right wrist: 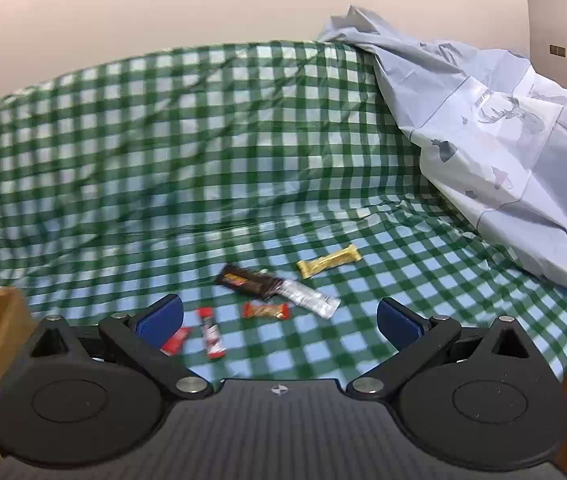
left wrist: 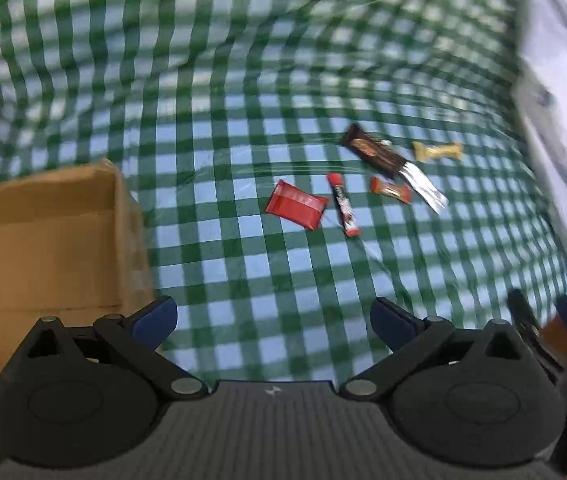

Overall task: Organize snacks
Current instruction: 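Grasp the red square packet with the left tool while the right tool grasps the dark chocolate bar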

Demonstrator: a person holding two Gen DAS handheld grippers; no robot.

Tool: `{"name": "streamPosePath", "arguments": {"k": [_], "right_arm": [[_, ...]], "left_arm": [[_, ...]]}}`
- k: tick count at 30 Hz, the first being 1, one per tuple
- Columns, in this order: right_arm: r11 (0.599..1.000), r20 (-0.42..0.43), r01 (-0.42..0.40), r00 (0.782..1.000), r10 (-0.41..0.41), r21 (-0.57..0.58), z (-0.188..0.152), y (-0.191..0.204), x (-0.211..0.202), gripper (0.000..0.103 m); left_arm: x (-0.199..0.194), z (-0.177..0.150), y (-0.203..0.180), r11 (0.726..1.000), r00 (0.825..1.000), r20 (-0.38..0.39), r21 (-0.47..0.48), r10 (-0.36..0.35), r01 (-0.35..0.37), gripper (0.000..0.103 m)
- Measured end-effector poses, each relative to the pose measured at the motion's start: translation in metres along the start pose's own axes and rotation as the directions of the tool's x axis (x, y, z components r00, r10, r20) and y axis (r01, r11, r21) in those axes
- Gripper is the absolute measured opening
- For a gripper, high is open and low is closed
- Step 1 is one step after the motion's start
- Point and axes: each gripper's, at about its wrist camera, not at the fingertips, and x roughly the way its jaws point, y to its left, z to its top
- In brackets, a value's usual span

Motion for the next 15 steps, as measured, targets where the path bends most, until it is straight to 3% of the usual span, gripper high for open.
{"name": "streamPosePath", "arguments": {"k": [2, 7, 15], "right_arm": [[1.0, -0.001, 0.009, 1.0, -0.009, -0.008, 0.005, -0.006, 0.031, 0.102], [0.999, -0.019, -0.04, 0.999, 0.039, -0.026, 0.014, -0.013, 0.112, 0.102], [0.949, -0.108, -0.172, 0.983, 0.148, -0.262, -0.001, 0.016, 0.243, 0.102]], "left_arm": [[0.038, 0.022, -0.003, 0.996, 0.999, -0.039, -0.091, 0.002, -0.006, 0.103], [0.139, 0.069, -0.008, 0.955, 0.989, -0.15, -0.296, -0.012, -0.034, 0.103], [0.254, 0.093, -0.017, 0.928, 0.967, -0.252, -0.351, 0.032, -0.122, 0.103]]}}
